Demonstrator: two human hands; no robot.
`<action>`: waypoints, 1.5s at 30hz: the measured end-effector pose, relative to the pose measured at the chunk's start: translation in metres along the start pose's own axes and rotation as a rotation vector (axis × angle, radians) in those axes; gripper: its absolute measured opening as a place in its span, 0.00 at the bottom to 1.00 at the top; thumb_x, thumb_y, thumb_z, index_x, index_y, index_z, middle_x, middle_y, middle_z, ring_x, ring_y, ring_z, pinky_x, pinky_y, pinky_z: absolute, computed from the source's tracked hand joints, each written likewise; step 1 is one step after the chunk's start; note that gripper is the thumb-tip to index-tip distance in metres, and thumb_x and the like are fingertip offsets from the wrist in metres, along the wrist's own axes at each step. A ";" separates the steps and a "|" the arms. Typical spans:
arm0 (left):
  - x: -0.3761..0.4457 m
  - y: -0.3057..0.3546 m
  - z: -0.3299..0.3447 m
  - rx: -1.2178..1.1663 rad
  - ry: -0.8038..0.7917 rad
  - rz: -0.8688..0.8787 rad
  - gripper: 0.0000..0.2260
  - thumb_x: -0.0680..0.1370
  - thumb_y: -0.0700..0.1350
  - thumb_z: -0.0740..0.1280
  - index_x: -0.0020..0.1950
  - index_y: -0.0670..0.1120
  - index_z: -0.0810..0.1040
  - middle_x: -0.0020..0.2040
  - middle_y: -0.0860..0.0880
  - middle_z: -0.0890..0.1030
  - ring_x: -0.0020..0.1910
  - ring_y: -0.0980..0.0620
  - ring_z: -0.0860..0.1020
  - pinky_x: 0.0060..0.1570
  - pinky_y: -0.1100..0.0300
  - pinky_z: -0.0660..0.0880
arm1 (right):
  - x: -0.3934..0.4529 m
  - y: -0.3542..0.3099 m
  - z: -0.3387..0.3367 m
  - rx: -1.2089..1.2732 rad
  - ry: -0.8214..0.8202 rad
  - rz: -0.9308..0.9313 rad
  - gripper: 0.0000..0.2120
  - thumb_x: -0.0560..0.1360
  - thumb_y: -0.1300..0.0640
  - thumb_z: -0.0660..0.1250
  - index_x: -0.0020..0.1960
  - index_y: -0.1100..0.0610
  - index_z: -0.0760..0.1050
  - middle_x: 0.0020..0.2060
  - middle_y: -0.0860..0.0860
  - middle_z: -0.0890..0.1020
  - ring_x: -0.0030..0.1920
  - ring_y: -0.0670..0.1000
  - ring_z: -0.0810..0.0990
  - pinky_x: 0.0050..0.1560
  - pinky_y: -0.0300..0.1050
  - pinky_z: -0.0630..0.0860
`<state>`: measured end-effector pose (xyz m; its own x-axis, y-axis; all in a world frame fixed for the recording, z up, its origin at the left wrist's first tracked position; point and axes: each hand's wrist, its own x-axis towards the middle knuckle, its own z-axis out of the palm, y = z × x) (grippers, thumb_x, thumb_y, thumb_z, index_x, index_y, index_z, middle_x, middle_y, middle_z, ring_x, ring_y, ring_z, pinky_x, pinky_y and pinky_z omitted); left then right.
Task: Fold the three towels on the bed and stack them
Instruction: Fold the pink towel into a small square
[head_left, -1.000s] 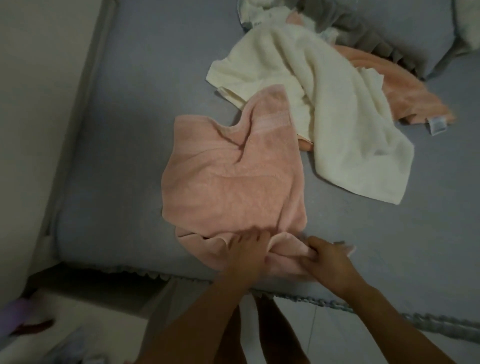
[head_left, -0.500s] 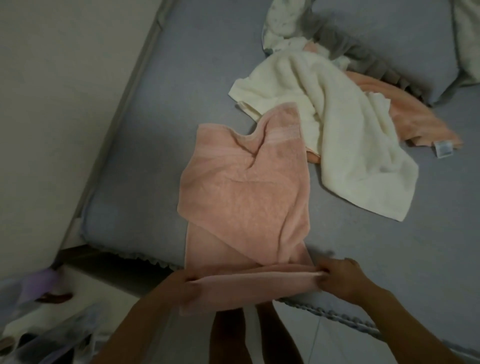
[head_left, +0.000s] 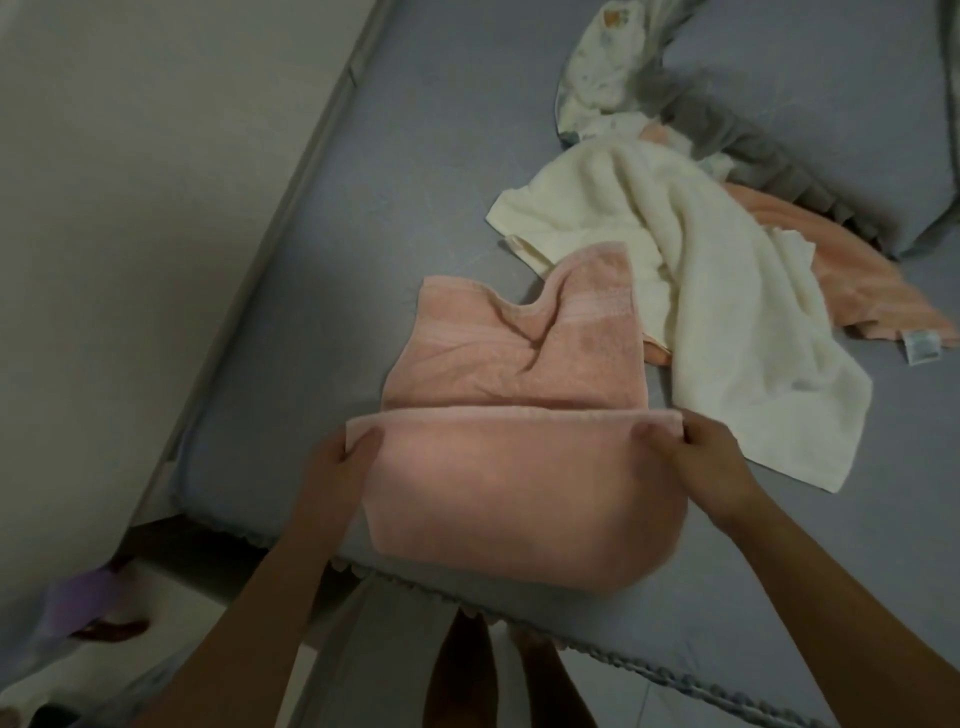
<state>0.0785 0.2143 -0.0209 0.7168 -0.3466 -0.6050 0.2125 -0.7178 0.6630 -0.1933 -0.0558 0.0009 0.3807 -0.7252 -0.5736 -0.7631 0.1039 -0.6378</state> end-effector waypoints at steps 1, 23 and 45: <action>0.010 0.006 0.001 -0.025 0.007 0.012 0.08 0.77 0.61 0.64 0.47 0.58 0.78 0.44 0.60 0.79 0.44 0.61 0.76 0.41 0.64 0.70 | 0.010 -0.004 0.003 0.001 0.055 -0.006 0.12 0.76 0.48 0.66 0.45 0.56 0.80 0.37 0.49 0.82 0.39 0.50 0.79 0.40 0.49 0.76; 0.116 0.043 0.027 -0.199 -0.174 -0.016 0.08 0.72 0.48 0.66 0.44 0.44 0.78 0.40 0.48 0.78 0.41 0.49 0.75 0.42 0.53 0.71 | 0.058 -0.037 0.039 0.049 0.348 0.025 0.10 0.72 0.53 0.62 0.36 0.56 0.66 0.29 0.48 0.70 0.30 0.46 0.67 0.30 0.43 0.65; 0.084 -0.040 0.008 -0.024 -0.055 -0.002 0.11 0.72 0.45 0.76 0.45 0.45 0.75 0.39 0.51 0.79 0.35 0.63 0.77 0.37 0.71 0.72 | 0.034 0.050 0.056 0.024 0.237 0.420 0.08 0.73 0.53 0.71 0.48 0.56 0.78 0.39 0.52 0.81 0.41 0.53 0.79 0.43 0.52 0.77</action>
<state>0.1248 0.2094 -0.1020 0.6787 -0.3786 -0.6293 0.2302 -0.7040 0.6718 -0.1894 -0.0367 -0.0795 -0.0893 -0.7523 -0.6527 -0.8119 0.4346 -0.3898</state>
